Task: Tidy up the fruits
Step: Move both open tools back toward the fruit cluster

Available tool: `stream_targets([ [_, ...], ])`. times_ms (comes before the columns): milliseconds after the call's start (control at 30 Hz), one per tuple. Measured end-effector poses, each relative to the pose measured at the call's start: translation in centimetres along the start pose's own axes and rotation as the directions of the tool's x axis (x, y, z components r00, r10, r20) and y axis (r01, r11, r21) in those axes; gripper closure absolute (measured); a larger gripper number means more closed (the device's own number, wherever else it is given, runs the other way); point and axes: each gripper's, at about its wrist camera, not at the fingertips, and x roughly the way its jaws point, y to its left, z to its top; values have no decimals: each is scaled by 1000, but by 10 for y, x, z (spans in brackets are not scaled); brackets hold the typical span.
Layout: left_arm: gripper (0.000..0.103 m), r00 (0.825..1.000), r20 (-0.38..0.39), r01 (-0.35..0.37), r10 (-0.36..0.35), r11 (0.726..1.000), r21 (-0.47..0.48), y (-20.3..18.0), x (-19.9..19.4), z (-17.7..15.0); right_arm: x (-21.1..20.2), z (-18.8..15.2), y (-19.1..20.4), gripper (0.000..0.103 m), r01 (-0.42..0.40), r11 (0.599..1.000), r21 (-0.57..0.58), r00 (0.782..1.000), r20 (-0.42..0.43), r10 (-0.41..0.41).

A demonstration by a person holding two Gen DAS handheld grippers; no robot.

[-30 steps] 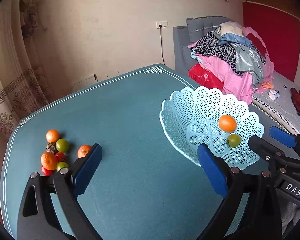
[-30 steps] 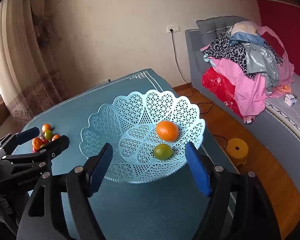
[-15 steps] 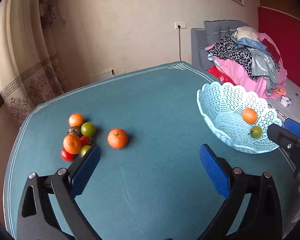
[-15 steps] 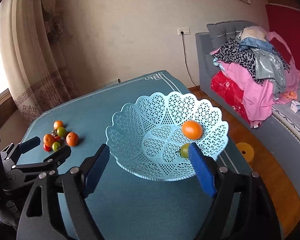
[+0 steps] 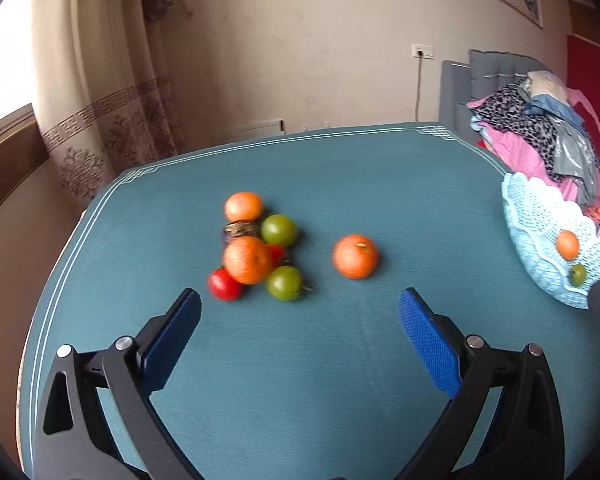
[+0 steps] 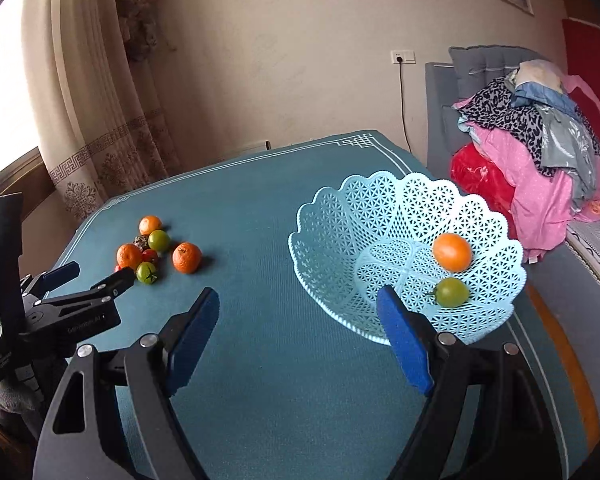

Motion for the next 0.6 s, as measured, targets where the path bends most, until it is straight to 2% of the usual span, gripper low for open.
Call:
stream_targets([
  [233, 3, 998, -14, -69, 68, 996, -61, 45, 21, 6, 12, -5, 26, 23, -41, 998, -43, 999, -37, 39],
  [467, 3, 998, -33, -62, 60, 995, -80, 66, 43, 18, 28, -14, 48, 23, -83, 993, -79, 993, -90, 76],
  [600, 7, 999, -28, -20, 19, 998, -62, 64, 53, 24, 35, -17, 56, 23, -101, 991, -90, 990, -112, 90],
])
